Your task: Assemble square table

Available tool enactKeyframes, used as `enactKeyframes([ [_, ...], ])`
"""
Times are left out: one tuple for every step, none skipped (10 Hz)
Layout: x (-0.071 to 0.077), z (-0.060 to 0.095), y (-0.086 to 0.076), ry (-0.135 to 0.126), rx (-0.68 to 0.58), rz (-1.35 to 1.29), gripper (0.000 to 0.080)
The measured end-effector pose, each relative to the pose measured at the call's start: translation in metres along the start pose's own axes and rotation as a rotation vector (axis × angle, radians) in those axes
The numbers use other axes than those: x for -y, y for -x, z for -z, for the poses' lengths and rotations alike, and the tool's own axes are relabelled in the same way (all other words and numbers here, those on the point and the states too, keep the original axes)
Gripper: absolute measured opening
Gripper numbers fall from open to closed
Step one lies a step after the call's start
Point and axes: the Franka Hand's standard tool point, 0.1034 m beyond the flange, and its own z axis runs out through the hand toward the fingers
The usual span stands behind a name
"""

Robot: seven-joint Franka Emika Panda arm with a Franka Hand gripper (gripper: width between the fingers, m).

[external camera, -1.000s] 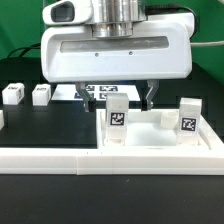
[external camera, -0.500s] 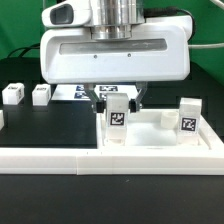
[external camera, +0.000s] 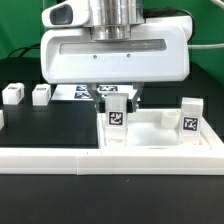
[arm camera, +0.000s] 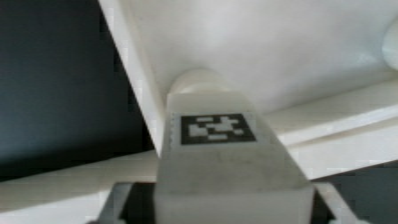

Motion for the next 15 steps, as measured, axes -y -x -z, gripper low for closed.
enactKeyframes([
  [0.0013,-0.0004,0.0,0.004,-0.004,-0.165,0.029],
  [0.0002,-0.0008,-0.0006,0.01,-0.005,-0.308,0.029],
  [-0.0009,-0.0012,-0.001,0.016,0.001,-0.449,0.0291],
  [-0.0017,-0.0012,-0.001,0.019,0.006,-0.598,0.0291],
  [-0.0022,-0.0016,0.0003,0.021,0.01,-0.762,0.0291],
  [-0.0026,-0.0018,0.0017,0.01,0.026,-0.962,0.0291],
  [-0.0036,-0.002,0.0009,-0.002,0.05,-1.076,0.0291],
  [-0.0044,-0.0021,0.0009,-0.005,0.059,-1.174,0.0291],
  [-0.0042,-0.0021,0.0011,-0.003,0.058,-1.196,0.0291],
  [-0.0045,-0.0024,0.0012,-0.003,0.058,-1.17,0.0296],
  [-0.0044,-0.0028,0.0015,-0.003,0.058,-1.138,0.0493],
  [-0.0037,-0.003,0.0013,-0.009,0.05,-1.1,0.0493],
  [-0.001,-0.0038,0.0035,-0.024,0.026,-0.963,0.0611],
  [0.0027,-0.0031,0.0062,-0.027,0.027,-0.784,0.0611],
  [0.0008,-0.004,0.0059,-0.026,0.026,-0.722,0.0641],
])
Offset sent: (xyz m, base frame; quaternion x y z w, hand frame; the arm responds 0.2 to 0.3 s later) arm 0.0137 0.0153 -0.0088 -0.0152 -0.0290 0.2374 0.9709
